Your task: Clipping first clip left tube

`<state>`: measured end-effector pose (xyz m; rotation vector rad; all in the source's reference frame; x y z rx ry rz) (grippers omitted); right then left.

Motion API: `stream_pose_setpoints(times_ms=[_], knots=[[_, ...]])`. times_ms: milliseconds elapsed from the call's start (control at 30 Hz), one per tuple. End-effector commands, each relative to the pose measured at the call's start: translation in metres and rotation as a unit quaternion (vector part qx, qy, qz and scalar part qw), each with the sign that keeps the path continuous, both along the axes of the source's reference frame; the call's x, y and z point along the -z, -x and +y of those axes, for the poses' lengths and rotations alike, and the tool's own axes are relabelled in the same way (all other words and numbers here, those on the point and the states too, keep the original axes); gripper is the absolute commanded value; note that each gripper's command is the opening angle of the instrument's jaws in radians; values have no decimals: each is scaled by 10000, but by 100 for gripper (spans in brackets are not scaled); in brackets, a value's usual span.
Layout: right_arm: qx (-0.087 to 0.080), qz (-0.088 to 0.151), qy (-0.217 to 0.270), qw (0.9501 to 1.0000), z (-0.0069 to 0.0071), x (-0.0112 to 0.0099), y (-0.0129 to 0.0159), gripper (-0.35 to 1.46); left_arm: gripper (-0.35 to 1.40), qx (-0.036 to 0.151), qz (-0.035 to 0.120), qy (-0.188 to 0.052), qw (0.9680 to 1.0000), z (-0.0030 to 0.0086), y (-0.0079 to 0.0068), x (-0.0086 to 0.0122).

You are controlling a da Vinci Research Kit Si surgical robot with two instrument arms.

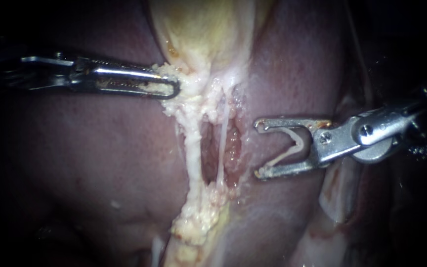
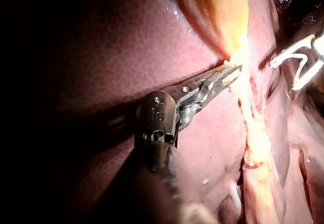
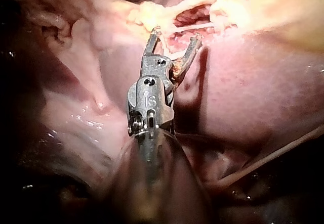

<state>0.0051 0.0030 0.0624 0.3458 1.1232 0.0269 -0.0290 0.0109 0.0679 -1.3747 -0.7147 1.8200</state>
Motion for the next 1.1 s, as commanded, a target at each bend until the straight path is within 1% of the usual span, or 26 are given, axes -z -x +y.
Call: stream_pose_setpoints(times_ms=[33, 100, 233, 300, 433, 500, 533, 567, 633, 700, 867, 1100], knots=[[4, 5, 0, 10000, 0, 0, 0, 50, -35, -6, -6, -1, 10000, 0, -1, 1], [4, 5, 0, 10000, 0, 1, -1, 50, -35, -17, -15, -7, 10000, 0, -4, 3], [4, 5, -1, 10000, 0, 0, 0, 50, -35, -59, -57, -52, 10000, 4, -20, 18], [4, 5, -1, 10000, 0, 0, 0, 50, -35, -70, -128, -81, 9999, 6, -31, 32], [5, 5, -1, 10000, 0, 1, 0, 50, -35, 19, -251, -102, 9996, 5, -51, 59], [5, 5, -1, 10000, 0, 1, 0, 50, -35, 72, -250, -118, 9996, 7, -61, 74], [15, 12, -8, 10000, 0, 1, 0, 50, -35, 102, -273, -155, 9995, 9, -65, 80], [15, 12, -8, 10000, 0, 1, -1, 50, -35, 116, -296, -138, 9994, 11, -68, 86], [14, 11, -8, 10000, 0, 1, -1, 50, -35, 129, -328, -153, 9993, 14, -71, 93], [22, 16, -15, 10000, 0, 1, -3, 50, -35, 125, -325, -127, 9993, 13, -71, 95], [73, 49, -42, 10000, -5, 4, -17, 50, -35, 135, -312, -104, 9994, 9, -67, 89], [121, 73, -180, 9997, -13, 5, -40, 49, -35, 134, -313, -102, 9994, 12, -65, 85]])
